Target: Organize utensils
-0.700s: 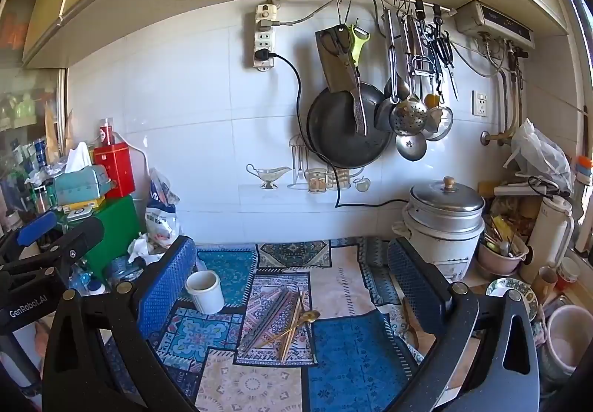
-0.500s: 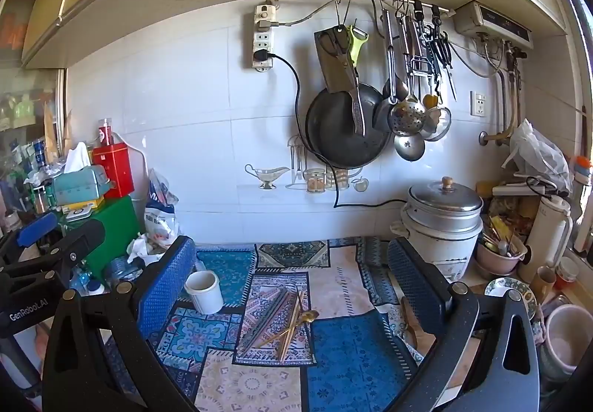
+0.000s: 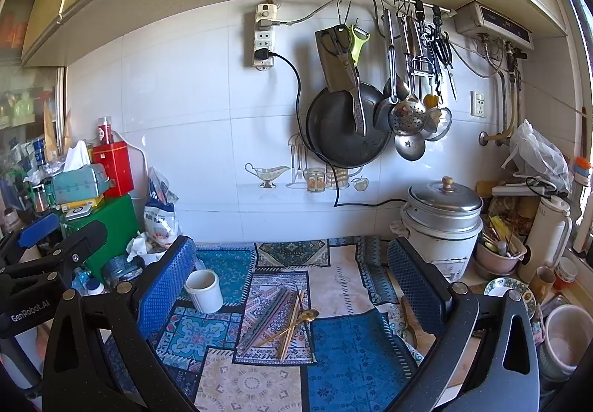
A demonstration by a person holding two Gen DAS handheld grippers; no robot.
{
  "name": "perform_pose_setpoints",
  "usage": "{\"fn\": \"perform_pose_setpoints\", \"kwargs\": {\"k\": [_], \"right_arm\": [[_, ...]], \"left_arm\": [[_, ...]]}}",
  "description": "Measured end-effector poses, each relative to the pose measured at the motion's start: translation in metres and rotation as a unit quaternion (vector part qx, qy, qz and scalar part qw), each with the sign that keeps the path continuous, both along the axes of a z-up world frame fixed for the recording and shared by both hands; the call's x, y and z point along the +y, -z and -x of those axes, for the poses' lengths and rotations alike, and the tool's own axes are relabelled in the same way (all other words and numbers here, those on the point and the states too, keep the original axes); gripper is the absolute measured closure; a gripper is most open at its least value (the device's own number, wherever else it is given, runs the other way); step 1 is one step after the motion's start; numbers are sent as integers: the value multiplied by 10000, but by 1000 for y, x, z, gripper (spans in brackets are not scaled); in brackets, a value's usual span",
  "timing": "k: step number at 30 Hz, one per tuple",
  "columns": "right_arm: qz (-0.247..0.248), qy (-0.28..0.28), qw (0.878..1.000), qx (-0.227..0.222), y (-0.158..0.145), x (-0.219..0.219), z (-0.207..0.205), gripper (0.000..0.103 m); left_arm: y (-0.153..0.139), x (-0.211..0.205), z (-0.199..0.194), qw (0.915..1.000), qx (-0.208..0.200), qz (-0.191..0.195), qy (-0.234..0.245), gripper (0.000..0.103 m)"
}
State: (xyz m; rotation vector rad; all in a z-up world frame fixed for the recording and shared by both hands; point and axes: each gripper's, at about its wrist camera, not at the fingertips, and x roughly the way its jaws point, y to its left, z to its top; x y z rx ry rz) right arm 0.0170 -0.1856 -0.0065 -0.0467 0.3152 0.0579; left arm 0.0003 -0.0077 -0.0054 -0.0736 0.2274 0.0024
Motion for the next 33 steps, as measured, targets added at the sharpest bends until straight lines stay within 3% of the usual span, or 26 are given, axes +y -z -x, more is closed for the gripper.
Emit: {"fn": "perform_pose_setpoints", "kwargs": {"k": [33], "right_arm": [[67,-28,10000,-46,2,0,-3,0]], "left_arm": [[1,7,-8,9999,112,62,50,0]]}}
